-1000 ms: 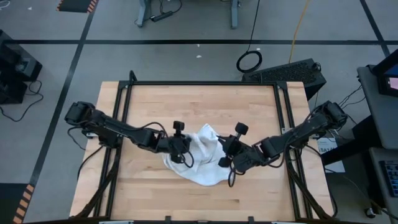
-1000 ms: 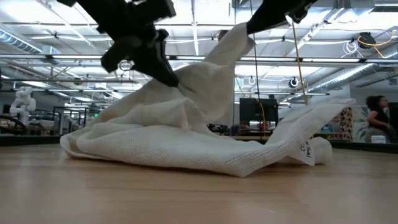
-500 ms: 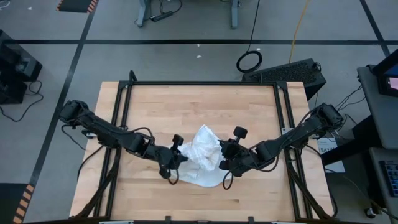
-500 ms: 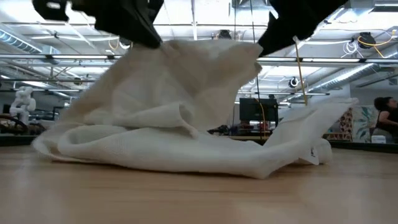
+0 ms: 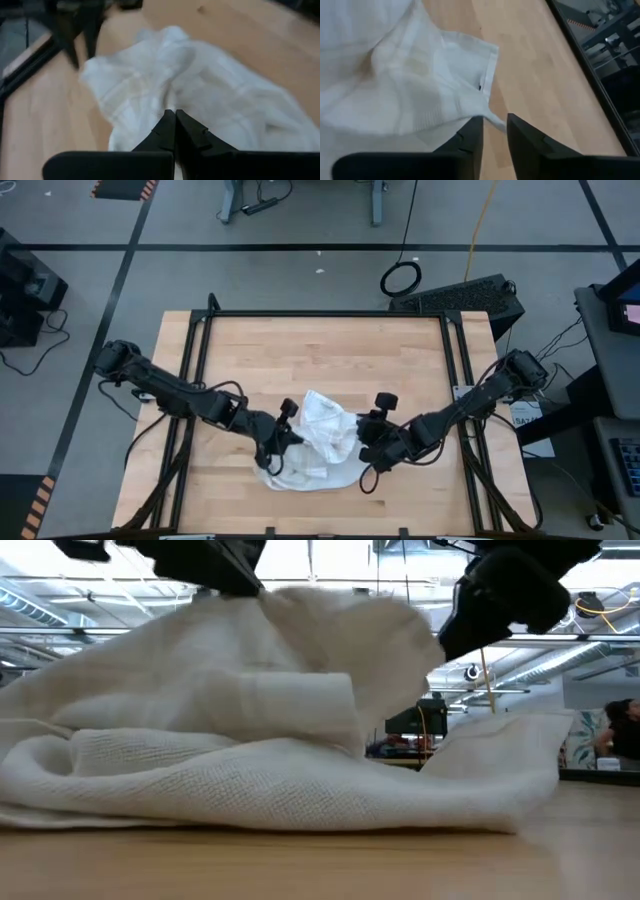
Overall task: Roll towel
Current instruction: Roll the towel
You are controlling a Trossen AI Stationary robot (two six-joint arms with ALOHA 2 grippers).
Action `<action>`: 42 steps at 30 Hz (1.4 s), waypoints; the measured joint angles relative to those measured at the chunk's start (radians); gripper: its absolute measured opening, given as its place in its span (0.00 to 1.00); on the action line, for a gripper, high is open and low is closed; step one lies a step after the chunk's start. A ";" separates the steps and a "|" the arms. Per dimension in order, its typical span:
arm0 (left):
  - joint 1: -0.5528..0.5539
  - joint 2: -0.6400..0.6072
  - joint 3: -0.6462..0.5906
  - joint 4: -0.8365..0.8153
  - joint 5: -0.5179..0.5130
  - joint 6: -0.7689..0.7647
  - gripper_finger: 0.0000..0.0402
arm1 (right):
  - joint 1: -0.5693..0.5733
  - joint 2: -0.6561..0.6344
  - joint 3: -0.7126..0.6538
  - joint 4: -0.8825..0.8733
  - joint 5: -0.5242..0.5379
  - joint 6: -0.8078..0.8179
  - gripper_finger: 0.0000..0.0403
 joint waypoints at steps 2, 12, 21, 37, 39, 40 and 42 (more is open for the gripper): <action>0.027 0.000 0.000 -0.005 -0.033 -0.032 0.01 | 0.017 -0.002 0.000 0.003 -0.024 0.016 0.24; 0.093 0.000 0.000 -0.023 -0.027 -0.107 0.01 | 0.111 0.038 0.002 0.430 -0.019 -0.155 0.35; 0.098 0.000 0.000 -0.014 -0.017 -0.138 0.01 | 0.096 0.233 -0.001 0.580 0.217 -0.460 0.59; 0.099 0.008 0.000 0.085 -0.050 -0.139 0.01 | 0.038 0.184 0.019 0.697 0.330 -0.701 0.04; 0.099 0.008 0.000 0.129 -0.063 -0.140 0.02 | 0.047 0.136 0.028 0.693 0.347 -0.722 0.03; 0.099 0.008 0.000 0.149 -0.064 -0.140 0.04 | 0.052 0.111 0.031 0.692 0.367 -0.729 0.04; 0.100 0.007 0.000 0.180 -0.062 -0.141 0.08 | 0.061 0.058 0.037 0.691 0.405 -0.764 0.04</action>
